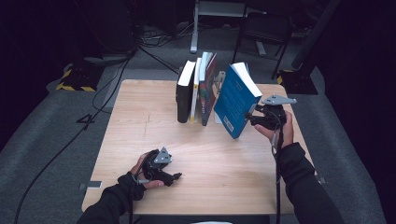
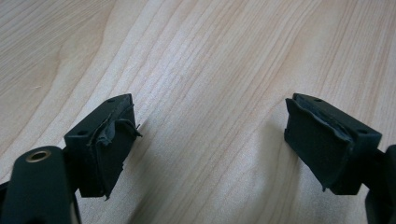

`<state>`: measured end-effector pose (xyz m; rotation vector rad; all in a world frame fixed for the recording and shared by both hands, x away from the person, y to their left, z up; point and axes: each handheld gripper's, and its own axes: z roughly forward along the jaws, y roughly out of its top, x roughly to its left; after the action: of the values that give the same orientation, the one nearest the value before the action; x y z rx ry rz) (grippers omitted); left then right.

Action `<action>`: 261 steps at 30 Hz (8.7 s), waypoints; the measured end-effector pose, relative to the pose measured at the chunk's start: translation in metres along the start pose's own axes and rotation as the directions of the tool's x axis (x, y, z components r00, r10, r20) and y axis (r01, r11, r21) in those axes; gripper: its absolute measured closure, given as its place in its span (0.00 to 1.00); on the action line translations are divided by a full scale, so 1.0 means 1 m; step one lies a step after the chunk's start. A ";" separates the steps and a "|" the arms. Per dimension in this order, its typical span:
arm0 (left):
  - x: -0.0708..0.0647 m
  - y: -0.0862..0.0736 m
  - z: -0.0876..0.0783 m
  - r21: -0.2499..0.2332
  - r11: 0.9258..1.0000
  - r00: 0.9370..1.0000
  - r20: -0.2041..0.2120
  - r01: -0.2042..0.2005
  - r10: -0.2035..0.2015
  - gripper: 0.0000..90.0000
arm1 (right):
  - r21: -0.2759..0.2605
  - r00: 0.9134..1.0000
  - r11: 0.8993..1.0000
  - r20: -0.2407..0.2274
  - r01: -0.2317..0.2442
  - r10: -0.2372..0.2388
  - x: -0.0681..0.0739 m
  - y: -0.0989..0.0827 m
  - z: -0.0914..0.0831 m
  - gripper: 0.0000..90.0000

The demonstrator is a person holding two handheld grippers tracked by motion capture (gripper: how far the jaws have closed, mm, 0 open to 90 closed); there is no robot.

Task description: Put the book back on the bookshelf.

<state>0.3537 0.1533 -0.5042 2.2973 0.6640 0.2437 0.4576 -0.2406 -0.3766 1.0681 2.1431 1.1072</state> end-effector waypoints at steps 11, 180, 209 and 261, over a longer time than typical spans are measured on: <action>-0.001 0.001 0.000 0.001 1.000 1.000 0.004 -0.004 0.004 0.19 | 0.033 0.998 0.999 -0.063 -0.001 0.003 0.007 -0.041 0.038 0.62; -0.004 0.003 0.003 -0.003 0.999 0.999 0.032 -0.032 0.032 0.18 | 0.078 0.984 0.981 0.001 0.176 -0.177 0.023 -0.049 -0.024 0.37; -0.004 0.003 0.003 -0.001 0.999 0.999 0.032 -0.032 0.032 0.18 | 0.120 0.967 0.960 -0.043 0.253 -0.250 0.020 -0.116 -0.057 0.33; -0.004 0.003 0.003 -0.001 1.000 0.999 0.030 -0.029 0.029 0.18 | 0.150 0.997 0.988 -0.071 -0.028 0.039 -0.017 -0.216 -0.094 0.26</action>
<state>0.3524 0.1471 -0.5043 2.3068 0.6164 0.2228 0.3111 -0.3741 -0.5045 1.1493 2.3040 1.0291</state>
